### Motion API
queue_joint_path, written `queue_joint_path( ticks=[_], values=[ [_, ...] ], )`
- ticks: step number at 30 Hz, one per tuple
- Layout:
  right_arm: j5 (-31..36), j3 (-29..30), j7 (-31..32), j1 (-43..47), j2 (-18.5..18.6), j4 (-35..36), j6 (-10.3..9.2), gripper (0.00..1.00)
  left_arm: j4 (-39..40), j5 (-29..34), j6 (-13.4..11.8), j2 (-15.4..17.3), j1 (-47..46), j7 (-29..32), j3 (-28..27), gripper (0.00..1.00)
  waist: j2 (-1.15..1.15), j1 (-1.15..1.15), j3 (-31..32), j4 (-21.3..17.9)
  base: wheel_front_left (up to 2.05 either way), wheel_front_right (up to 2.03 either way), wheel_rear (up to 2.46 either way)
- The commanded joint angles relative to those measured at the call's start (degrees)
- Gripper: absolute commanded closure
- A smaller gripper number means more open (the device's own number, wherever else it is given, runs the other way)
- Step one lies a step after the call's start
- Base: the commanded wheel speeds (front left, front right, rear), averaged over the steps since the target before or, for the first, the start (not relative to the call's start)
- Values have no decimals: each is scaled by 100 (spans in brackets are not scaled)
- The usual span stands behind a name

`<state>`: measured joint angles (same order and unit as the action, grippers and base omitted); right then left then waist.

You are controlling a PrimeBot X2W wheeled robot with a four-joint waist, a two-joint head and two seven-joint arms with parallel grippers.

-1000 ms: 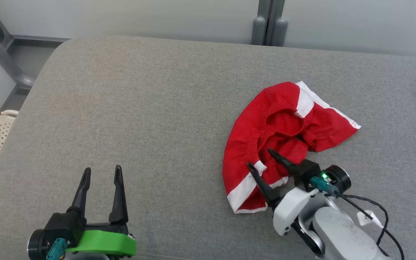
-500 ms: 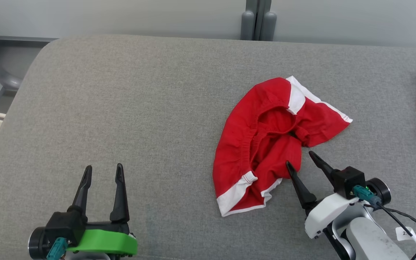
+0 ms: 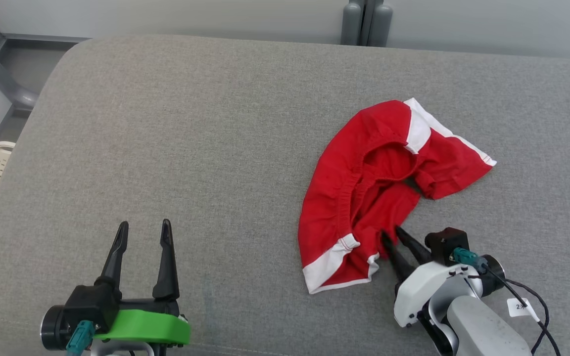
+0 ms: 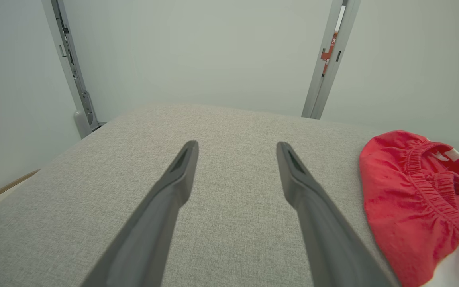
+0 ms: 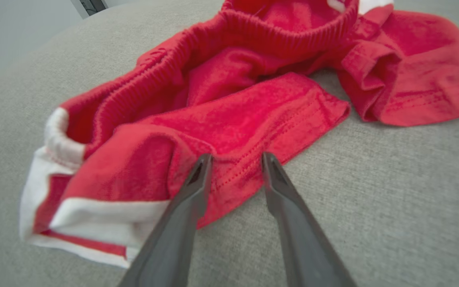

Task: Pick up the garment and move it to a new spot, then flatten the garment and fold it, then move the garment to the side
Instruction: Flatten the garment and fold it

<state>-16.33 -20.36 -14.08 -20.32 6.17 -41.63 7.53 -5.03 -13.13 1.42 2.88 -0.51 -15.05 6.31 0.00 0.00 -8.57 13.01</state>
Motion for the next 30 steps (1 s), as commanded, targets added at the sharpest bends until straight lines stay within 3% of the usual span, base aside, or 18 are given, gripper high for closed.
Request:
queue_joint_path(
  ticks=[1, 9, 15, 19, 21, 22, 30],
  values=[
    [-37, -15, -30, -69, 36, -68, -10, 100, 0, 23, -33, 5, -50, -15, -2, 0, 0, 0, 4, -20, 0, 0, 0],
    [-122, 382, -109, 130, 445, 364, -10, 100, -10, -17, -57, 5, 39, -15, -30, 0, 0, 0, 126, -236, 0, 0, 0],
    [-78, 1287, -113, 887, 770, 1215, -10, 100, -18, -16, -48, 5, 107, -15, -26, 0, 0, 0, 232, -375, 0, 0, 0],
    [-106, 1826, 102, 1401, 724, 1566, -10, 100, -5, 15, -30, 6, 139, -15, -55, 0, 0, 0, 271, -459, 0, 0, 0],
    [-64, 1955, 207, 1516, 702, 1739, -10, 20, -8, 38, 3, 6, 139, -16, -50, 0, 0, 0, 276, -487, 0, 0, 0],
    [-40, 2008, 219, 1566, 671, 1840, -10, 0, -17, 47, 9, 6, 136, -15, -51, 0, 0, 0, 278, -500, 0, 0, 0],
    [378, 2317, 72, 1724, 436, 2586, -10, 0, -46, 121, 62, 6, 96, -15, -79, 0, 0, 0, 314, -564, 0, 0, 0]
  ],
)
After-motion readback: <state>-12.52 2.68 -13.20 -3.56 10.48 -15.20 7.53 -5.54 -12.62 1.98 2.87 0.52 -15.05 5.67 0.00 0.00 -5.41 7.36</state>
